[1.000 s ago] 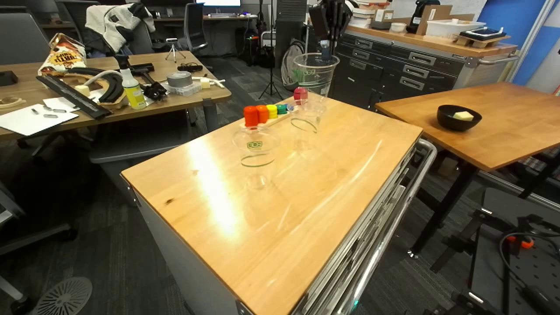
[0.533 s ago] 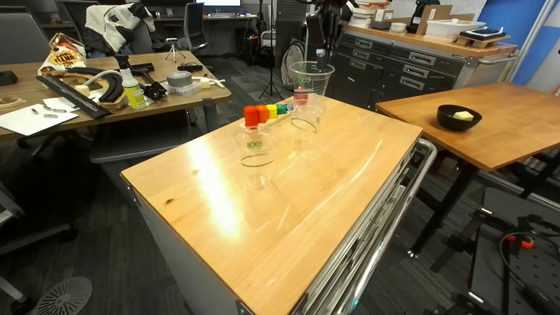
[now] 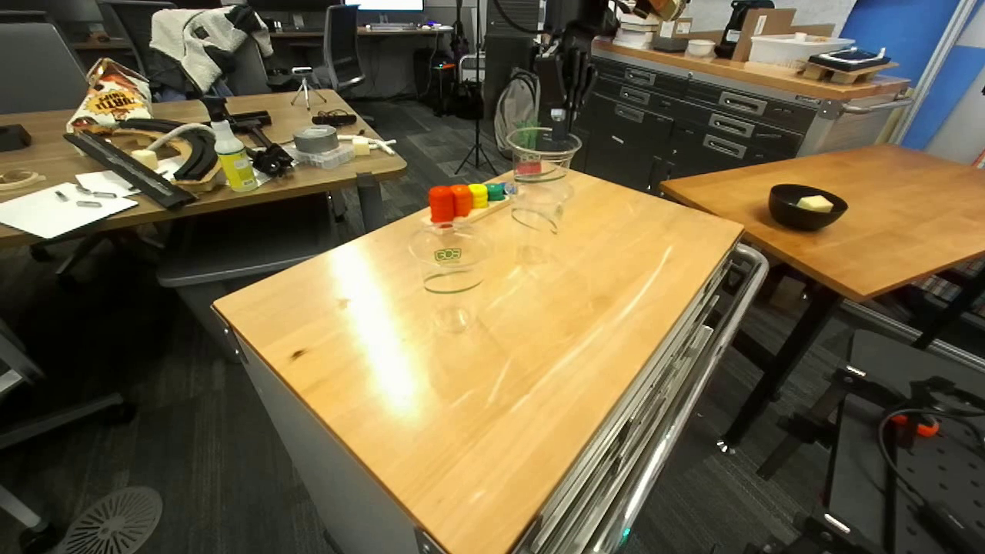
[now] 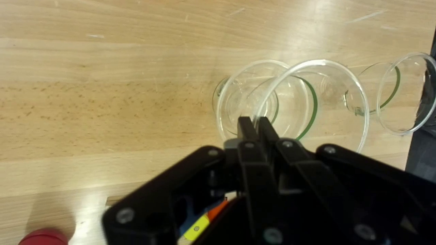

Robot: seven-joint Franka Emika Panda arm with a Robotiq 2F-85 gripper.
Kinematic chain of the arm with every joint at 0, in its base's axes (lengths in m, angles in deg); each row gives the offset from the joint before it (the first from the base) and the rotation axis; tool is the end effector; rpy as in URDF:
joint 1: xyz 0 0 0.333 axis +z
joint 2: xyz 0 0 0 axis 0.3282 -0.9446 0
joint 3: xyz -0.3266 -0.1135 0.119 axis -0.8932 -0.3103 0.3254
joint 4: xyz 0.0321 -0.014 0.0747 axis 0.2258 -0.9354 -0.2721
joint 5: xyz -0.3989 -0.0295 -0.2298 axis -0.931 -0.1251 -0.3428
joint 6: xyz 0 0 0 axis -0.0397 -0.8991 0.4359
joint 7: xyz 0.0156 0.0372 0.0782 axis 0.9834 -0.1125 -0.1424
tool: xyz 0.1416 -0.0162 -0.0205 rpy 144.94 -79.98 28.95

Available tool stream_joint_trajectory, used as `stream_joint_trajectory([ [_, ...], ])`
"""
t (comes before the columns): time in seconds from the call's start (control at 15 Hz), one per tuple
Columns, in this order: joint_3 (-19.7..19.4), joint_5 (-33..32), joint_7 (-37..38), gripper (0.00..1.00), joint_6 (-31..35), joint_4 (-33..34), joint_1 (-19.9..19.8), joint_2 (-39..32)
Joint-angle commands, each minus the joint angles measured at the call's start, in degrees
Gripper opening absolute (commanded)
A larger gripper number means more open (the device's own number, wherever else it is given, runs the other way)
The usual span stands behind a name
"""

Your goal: Stack the cups

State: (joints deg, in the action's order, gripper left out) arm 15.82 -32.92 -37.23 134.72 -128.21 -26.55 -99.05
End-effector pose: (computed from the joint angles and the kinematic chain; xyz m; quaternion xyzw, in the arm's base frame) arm 0.7416 -0.0825 0.3377 -0.9892 -0.0413 0.0848 0.1124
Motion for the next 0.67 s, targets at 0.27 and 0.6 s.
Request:
stream_joint_trajectory([
  [0.27, 0.9, 0.0, -4.0, 0.37, 5.1, -0.5, -1.7, -1.8],
  [0.6, 1.0, -0.2, -5.5, 0.77, 5.4, -1.3, -1.7, -0.5],
])
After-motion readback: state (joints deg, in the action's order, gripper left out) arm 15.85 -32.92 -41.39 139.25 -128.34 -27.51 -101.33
